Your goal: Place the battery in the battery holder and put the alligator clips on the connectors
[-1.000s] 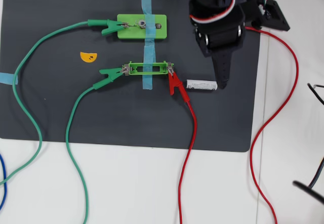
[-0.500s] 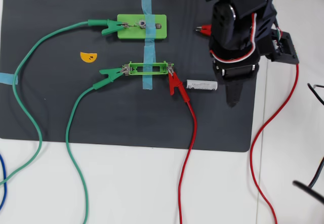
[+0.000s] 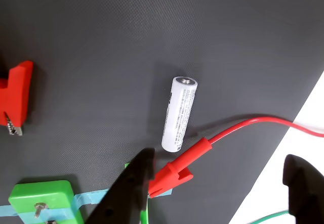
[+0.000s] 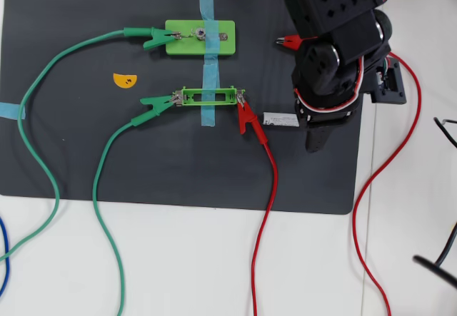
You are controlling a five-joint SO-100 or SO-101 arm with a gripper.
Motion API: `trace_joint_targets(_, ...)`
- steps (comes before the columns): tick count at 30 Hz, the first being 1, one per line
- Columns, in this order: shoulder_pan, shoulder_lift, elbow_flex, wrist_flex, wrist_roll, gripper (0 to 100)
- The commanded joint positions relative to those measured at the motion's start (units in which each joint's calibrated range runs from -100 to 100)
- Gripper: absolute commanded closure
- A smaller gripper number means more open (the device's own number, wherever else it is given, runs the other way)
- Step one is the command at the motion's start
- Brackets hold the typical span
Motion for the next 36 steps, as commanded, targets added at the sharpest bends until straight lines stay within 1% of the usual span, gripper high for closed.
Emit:
trace_joint_targets(1,2.9,-0.4,-2.8,1.5,-1.2,75)
trace_joint_targets(11,3.2,6.6,-6.2,5.0,-2.8,75)
trace_joint_targets(32,3.3,8.1,-5.4,4.9,-2.7,75)
trace_joint_targets(36,5.1,12.7,-5.5,4.2,-2.6,75)
